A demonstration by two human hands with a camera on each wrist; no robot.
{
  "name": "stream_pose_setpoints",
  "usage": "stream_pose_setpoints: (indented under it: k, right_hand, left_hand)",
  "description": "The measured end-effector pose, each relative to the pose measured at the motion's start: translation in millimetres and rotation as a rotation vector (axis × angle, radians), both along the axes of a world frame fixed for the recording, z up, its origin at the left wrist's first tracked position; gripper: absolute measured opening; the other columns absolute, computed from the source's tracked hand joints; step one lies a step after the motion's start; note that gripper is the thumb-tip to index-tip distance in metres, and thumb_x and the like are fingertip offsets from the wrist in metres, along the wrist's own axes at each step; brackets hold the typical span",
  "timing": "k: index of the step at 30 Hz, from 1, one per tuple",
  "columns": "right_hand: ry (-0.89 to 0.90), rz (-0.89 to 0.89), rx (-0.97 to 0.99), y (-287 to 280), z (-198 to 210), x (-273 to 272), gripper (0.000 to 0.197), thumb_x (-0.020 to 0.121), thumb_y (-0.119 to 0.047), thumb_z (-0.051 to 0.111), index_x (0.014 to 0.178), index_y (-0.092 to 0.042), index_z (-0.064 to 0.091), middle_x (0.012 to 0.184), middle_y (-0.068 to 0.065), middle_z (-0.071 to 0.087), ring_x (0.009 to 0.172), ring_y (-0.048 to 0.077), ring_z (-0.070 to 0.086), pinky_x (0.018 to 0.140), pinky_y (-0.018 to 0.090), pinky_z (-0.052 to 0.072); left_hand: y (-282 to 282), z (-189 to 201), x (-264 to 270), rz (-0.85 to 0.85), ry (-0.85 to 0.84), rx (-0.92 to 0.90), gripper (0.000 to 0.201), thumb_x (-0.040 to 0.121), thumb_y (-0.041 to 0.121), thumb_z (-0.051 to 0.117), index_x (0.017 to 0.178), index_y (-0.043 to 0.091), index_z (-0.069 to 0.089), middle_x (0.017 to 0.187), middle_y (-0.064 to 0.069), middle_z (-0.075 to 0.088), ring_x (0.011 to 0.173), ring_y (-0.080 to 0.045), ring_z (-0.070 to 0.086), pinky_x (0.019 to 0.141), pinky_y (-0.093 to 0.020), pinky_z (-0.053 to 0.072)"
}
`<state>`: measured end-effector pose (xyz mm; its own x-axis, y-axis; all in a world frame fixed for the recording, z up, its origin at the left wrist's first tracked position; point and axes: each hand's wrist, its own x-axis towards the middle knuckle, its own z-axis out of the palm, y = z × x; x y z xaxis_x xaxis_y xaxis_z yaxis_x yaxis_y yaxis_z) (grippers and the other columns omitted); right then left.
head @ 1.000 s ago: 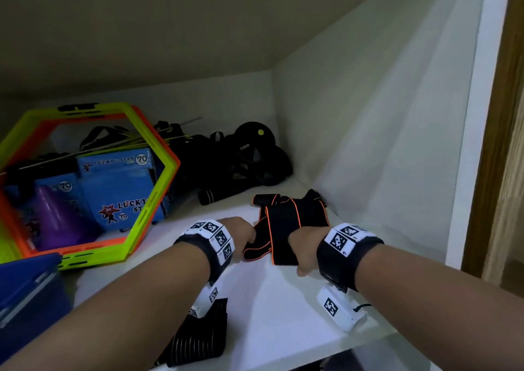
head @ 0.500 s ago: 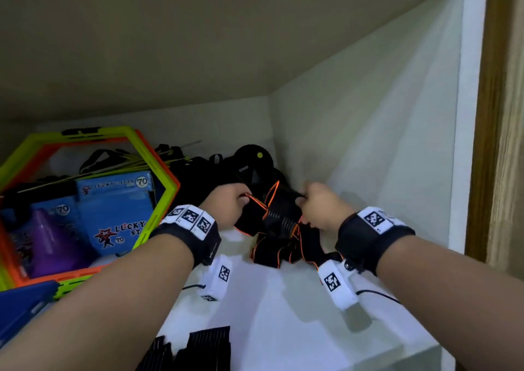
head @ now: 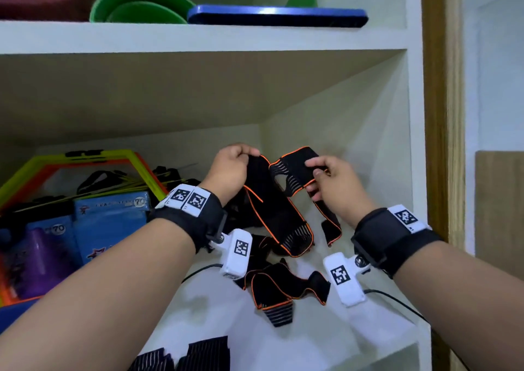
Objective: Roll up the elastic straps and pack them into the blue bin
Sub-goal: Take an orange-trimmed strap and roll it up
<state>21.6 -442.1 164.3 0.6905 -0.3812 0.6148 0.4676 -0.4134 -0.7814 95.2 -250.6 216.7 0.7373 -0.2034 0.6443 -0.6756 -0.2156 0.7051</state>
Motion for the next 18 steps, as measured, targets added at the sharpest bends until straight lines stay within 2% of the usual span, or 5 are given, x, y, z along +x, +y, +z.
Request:
stream_pose_setpoints:
  k: [1, 3, 8, 15, 18]
  right_hand:
    - [-0.02, -0.02, -0.014, -1.6, -1.6, -7.4, 0.026, 0.101, -0.003, 0.043, 0.109, -0.019, 0.062, 0.076, 0.006, 0.061, 0.06, 0.014, 0.059, 0.049, 0.022, 0.053]
    - [-0.058, -0.028, -0.032, -5.8, -3.4, -20.9, 0.023, 0.097, -0.006, 0.054, 0.11, -0.022, 0.063, 0.075, 0.004, 0.06, 0.059, 0.013, 0.056, 0.053, 0.024, 0.052]
    - [-0.082, 0.065, -0.022, -15.4, -4.6, -55.1, 0.051, 0.077, 0.004, 0.078, 0.118, -0.02, 0.061, 0.077, 0.0, 0.059, 0.067, 0.01, 0.054, 0.067, 0.02, 0.049]
    - [-0.129, -0.007, -0.216, -31.3, -16.3, -94.9, 0.002, 0.09, -0.016, 0.071, 0.092, -0.017, 0.071, 0.075, -0.003, 0.065, 0.064, 0.003, 0.054, 0.065, 0.016, 0.045]
    - [-0.131, 0.005, -0.251, -44.6, -31.8, -105.4, 0.016, 0.095, -0.025, 0.065, 0.083, -0.015, 0.067, 0.069, 0.003, 0.061, 0.061, 0.005, 0.05, 0.061, 0.02, 0.042]
  left_hand:
    - [-0.8, 0.9, -6.8, -0.049, 0.041, 0.005, 0.015, 0.091, 0.007, 0.06, 0.097, 0.019, 0.068, 0.091, -0.001, 0.068, 0.084, -0.018, 0.062, 0.075, -0.025, 0.048]
    - [-0.5, 0.1, -16.6, -0.113, 0.071, 0.098, 0.043, 0.068, 0.019, 0.081, 0.108, 0.025, 0.064, 0.101, -0.001, 0.069, 0.09, -0.019, 0.066, 0.083, -0.029, 0.053]
    - [-4.8, -4.8, -41.4, -0.084, -0.05, 0.405, 0.08, 0.047, 0.011, 0.071, 0.119, 0.04, 0.05, 0.115, -0.003, 0.064, 0.101, -0.022, 0.065, 0.089, -0.04, 0.057]
    - [-10.6, -16.2, -72.9, -0.084, -0.105, 0.297, 0.035, 0.078, 0.017, 0.079, 0.111, 0.025, 0.069, 0.101, 0.001, 0.075, 0.092, -0.016, 0.073, 0.087, -0.033, 0.059]
    - [-14.5, -27.3, -89.2, -0.088, -0.117, 0.294, 0.013, 0.091, 0.019, 0.071, 0.103, 0.022, 0.073, 0.094, 0.001, 0.077, 0.085, -0.012, 0.073, 0.078, -0.026, 0.057]
